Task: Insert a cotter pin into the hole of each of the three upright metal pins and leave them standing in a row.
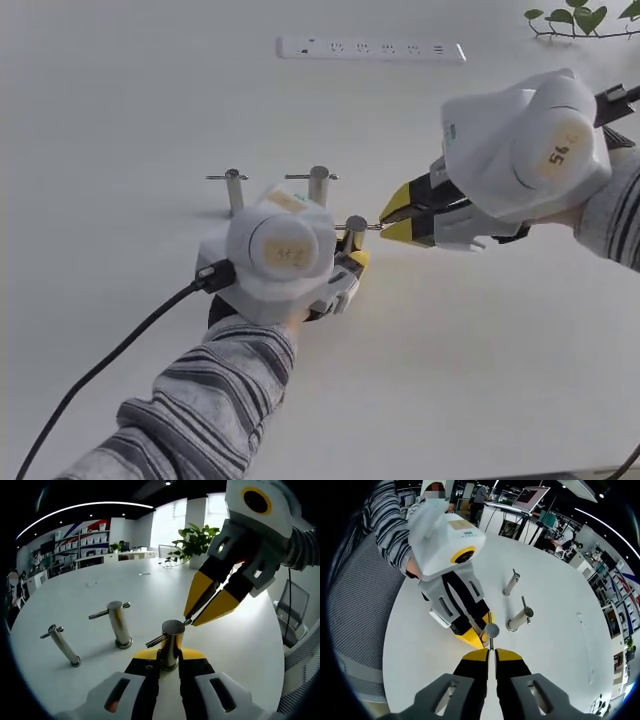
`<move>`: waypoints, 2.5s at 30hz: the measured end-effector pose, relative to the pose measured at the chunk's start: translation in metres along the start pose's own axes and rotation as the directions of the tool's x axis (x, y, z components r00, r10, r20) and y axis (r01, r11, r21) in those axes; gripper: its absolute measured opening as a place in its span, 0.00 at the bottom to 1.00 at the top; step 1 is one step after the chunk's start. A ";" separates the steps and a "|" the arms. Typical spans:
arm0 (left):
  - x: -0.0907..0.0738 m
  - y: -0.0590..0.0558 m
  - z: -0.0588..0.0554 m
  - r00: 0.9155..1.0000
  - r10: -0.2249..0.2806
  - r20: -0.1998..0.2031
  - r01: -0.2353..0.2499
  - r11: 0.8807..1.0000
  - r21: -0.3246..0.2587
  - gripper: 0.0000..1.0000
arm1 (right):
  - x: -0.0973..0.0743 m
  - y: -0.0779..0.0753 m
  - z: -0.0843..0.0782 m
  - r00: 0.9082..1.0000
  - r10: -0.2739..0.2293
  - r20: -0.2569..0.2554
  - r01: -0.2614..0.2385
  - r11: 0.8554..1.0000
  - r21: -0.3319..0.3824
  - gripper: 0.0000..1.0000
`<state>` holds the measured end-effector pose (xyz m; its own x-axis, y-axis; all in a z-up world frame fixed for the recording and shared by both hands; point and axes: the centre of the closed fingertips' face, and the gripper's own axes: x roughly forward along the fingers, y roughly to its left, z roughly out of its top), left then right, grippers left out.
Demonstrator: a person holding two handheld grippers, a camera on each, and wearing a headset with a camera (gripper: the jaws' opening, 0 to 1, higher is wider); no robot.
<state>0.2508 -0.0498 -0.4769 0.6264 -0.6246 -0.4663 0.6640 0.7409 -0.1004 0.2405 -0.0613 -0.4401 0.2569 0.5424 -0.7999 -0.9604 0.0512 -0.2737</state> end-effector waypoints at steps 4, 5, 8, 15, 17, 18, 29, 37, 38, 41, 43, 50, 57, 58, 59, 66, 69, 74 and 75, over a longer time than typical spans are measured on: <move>0.000 0.000 0.000 1.000 -0.001 -0.001 0.001 1.000 -0.006 0.10 | 0.001 0.001 0.002 1.000 0.002 0.004 -0.002 1.000 0.003 0.00; 0.000 0.000 0.000 1.000 -0.001 -0.001 0.001 1.000 -0.006 0.10 | 0.002 0.000 0.003 1.000 0.003 0.004 -0.003 1.000 0.003 0.00; 0.001 0.001 0.000 1.000 -0.002 -0.001 0.002 1.000 -0.006 0.10 | 0.002 0.001 0.005 1.000 0.007 0.008 -0.008 1.000 0.003 0.00; 0.001 0.001 0.000 1.000 0.000 -0.003 0.000 1.000 -0.014 0.11 | 0.002 0.003 0.004 1.000 0.008 0.000 -0.008 1.000 0.007 0.00; 0.001 0.001 0.000 1.000 0.001 -0.006 -0.001 1.000 -0.011 0.11 | 0.002 0.004 0.005 1.000 0.009 -0.002 -0.009 1.000 0.010 0.00; 0.001 0.001 0.000 1.000 0.001 -0.007 -0.001 1.000 -0.011 0.11 | 0.002 0.004 0.005 1.000 0.009 -0.001 -0.009 1.000 0.013 0.00; -0.010 0.005 -0.007 0.999 0.004 -0.041 -0.005 1.000 -0.008 0.21 | 0.004 0.006 0.006 0.999 0.025 0.024 -0.028 0.990 0.137 0.03; -0.027 0.002 -0.006 0.999 -0.021 -0.042 0.021 1.000 0.001 0.33 | 0.007 0.006 0.019 0.994 0.025 0.106 -0.053 0.961 0.270 0.13; -0.031 0.001 -0.006 0.999 -0.027 -0.038 0.027 1.000 0.004 0.34 | 0.009 0.006 0.020 0.993 0.029 0.111 -0.060 0.958 0.280 0.14; -0.038 0.001 -0.005 0.999 -0.032 -0.041 0.033 0.999 0.005 0.39 | 0.012 0.007 0.021 0.992 0.032 0.125 -0.070 0.948 0.311 0.14; -0.041 0.001 -0.004 0.999 -0.036 -0.038 0.036 0.999 -0.002 0.41 | 0.015 0.007 0.021 0.991 0.033 0.127 -0.073 0.943 0.325 0.14; -0.054 -0.001 0.002 0.999 -0.038 -0.021 0.038 0.999 -0.012 0.51 | 0.022 0.005 0.024 0.991 0.030 0.132 -0.073 0.940 0.333 0.14; -0.065 0.006 0.006 1.000 -0.023 0.002 0.023 1.000 -0.019 0.61 | 0.027 0.001 0.024 0.991 0.030 0.134 -0.072 0.944 0.322 0.10; -0.066 0.008 0.006 1.000 -0.019 0.004 0.019 1.000 -0.017 0.62 | 0.027 0.002 0.025 0.990 0.032 0.135 -0.074 0.944 0.322 0.10; -0.066 0.011 0.005 1.000 -0.012 0.002 0.012 1.000 -0.019 0.63 | 0.028 0.002 0.025 0.990 0.033 0.136 -0.076 0.944 0.321 0.09; -0.073 0.028 0.003 1.000 0.020 0.002 -0.020 0.999 -0.032 0.70 | 0.028 0.003 0.026 0.990 0.040 0.134 -0.083 0.939 0.335 0.09; -0.076 0.033 0.004 1.000 0.030 0.010 -0.029 0.999 -0.035 0.74 | 0.028 0.003 0.026 0.990 0.043 0.137 -0.087 0.938 0.335 0.09; -0.083 0.041 0.005 0.999 0.043 0.012 -0.042 0.999 -0.029 0.80 | 0.027 -0.001 0.023 0.991 0.050 0.127 -0.089 0.942 0.324 0.08; -0.084 0.042 0.006 0.999 0.044 0.015 -0.044 0.999 -0.026 0.81 | 0.026 -0.002 0.021 0.991 0.051 0.125 -0.089 0.942 0.323 0.08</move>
<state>0.2281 0.0324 -0.4369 0.6612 -0.5950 -0.4570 0.6250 0.7738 -0.1031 0.2465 -0.0293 -0.4490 0.1919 0.6446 -0.7401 -0.9625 0.2709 -0.0135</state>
